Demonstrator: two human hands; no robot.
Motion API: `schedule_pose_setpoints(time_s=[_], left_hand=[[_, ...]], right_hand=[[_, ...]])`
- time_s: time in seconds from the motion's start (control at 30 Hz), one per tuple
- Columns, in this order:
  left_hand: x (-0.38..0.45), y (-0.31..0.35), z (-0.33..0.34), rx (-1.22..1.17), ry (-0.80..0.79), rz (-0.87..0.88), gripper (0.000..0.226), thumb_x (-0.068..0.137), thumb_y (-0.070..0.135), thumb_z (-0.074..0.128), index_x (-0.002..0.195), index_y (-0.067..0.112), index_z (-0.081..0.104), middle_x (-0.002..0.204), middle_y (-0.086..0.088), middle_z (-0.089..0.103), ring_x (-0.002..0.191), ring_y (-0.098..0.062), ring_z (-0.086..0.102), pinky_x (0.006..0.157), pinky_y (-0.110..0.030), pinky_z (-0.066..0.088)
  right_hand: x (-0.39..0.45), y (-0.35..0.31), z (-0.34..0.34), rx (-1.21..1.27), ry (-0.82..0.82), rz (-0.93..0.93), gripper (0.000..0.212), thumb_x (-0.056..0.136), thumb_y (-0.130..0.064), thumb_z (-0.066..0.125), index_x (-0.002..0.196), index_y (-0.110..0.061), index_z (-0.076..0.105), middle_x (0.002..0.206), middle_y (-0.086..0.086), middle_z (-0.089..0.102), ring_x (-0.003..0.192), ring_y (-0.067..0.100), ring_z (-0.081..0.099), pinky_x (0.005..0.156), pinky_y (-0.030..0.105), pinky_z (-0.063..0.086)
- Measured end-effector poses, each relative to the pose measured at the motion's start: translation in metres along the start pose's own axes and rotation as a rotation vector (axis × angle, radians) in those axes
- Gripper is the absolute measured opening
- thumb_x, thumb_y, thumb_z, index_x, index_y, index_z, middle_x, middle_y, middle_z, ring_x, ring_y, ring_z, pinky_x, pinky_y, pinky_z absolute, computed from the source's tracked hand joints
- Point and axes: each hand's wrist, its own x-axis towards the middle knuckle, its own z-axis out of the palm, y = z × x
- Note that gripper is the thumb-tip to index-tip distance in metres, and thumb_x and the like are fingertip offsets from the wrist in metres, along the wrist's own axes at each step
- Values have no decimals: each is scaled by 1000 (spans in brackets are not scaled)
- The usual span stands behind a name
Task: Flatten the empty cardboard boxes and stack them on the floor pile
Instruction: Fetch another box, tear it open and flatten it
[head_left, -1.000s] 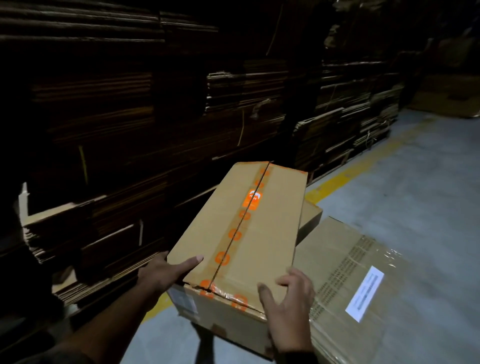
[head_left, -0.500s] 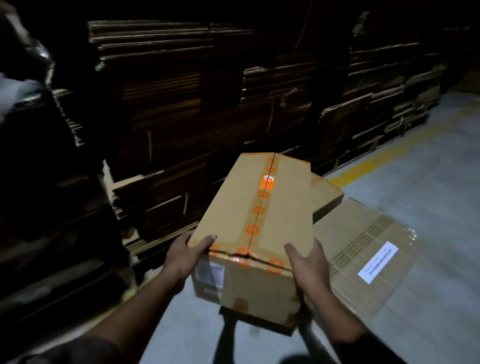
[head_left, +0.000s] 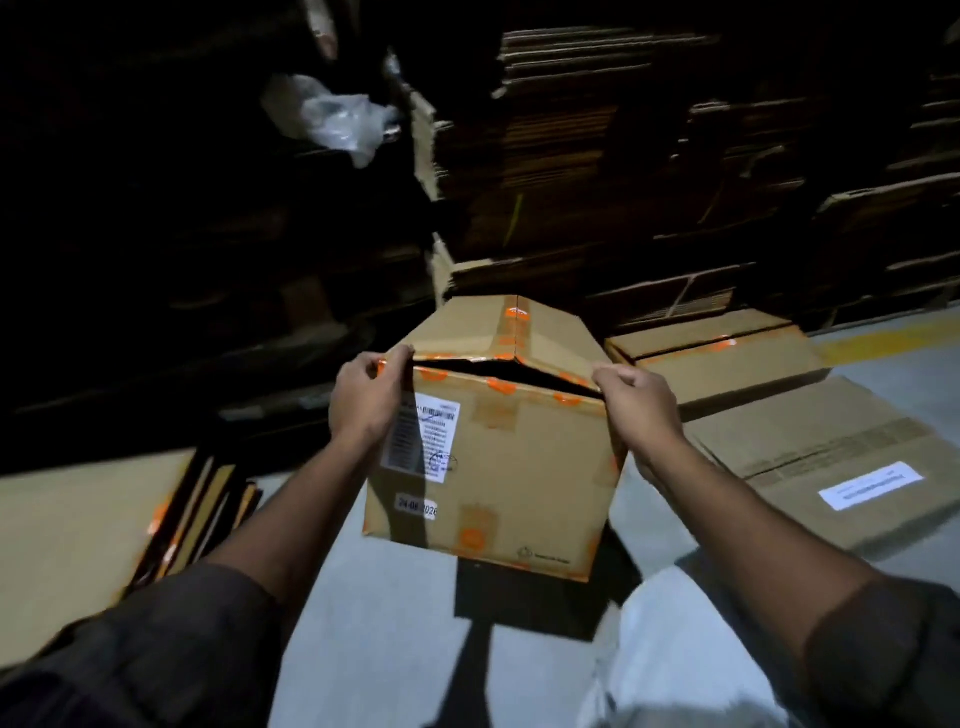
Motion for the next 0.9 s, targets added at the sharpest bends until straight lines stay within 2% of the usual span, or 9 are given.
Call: schedule_pose_setpoints(time_s=[0.13, 0.23, 0.3, 0.43, 0.53, 0.6, 0.67, 0.8, 0.9], left_hand=[[-28, -39, -68, 88, 87, -20, 65, 83, 86, 39, 86, 27, 66, 91, 3, 67, 86, -17, 64, 73, -38, 48], [-39, -75, -101, 104, 80, -29, 72, 79, 93, 38, 87, 29, 69, 95, 2, 69, 90, -19, 66, 78, -42, 51], [-47, -99, -115, 127, 61, -75, 68, 74, 93, 46, 99, 35, 71, 107, 7, 68, 96, -15, 66, 85, -44, 54], [-69, -148, -138, 115, 2, -214, 47, 73, 73, 70, 105, 39, 71, 104, 9, 74, 90, -13, 73, 82, -45, 60], [-80, -169, -152, 84, 96, -274, 31, 82, 56, 75, 101, 33, 71, 95, 8, 76, 87, -12, 73, 77, -38, 59], [-82, -183, -155, 50, 201, -342, 31, 84, 54, 74, 101, 29, 68, 96, 5, 75, 88, -15, 73, 74, -35, 57], [-78, -195, -156, 1, 334, -422, 51, 78, 61, 76, 112, 25, 62, 102, 4, 73, 91, -18, 72, 81, -41, 59], [-67, -205, -171, -86, 530, -555, 76, 85, 49, 76, 141, 14, 38, 117, -2, 59, 100, -23, 64, 89, -37, 52], [-71, -210, -183, -33, 513, -576, 84, 88, 43, 74, 153, 14, 27, 148, -12, 42, 130, -31, 51, 104, -45, 47]], right_hand=[[-37, 0, 46, 46, -154, -7, 35, 91, -46, 59, 94, -14, 74, 93, 7, 73, 91, 27, 66, 81, 42, 52], [-54, 10, 81, 55, -228, 9, 42, 92, -60, 54, 77, -27, 76, 77, -8, 70, 79, 20, 64, 70, 37, 49], [-61, 20, 105, 39, -269, 35, 53, 89, -68, 51, 69, -24, 71, 63, -6, 62, 69, 22, 58, 63, 35, 41], [-78, 42, 150, -4, -394, 50, 54, 78, -76, 52, 95, -30, 73, 93, -10, 71, 91, 19, 65, 78, 41, 55], [-84, 39, 177, 40, -474, 18, 37, 88, -59, 63, 111, -31, 67, 105, -10, 67, 100, 18, 63, 82, 40, 55], [-90, 33, 194, 103, -548, 19, 51, 91, -46, 67, 136, -27, 53, 120, -11, 61, 107, 15, 61, 88, 36, 53], [-100, 32, 209, 152, -648, 28, 68, 92, -39, 67, 150, -28, 35, 129, -13, 53, 112, 12, 57, 99, 39, 50], [-116, 43, 221, 65, -793, 80, 61, 90, -52, 65, 142, -28, 44, 126, -6, 63, 105, 16, 65, 94, 44, 55], [-121, 55, 216, -11, -807, 115, 66, 85, -66, 62, 134, -24, 52, 121, -5, 66, 104, 17, 64, 94, 43, 53]])
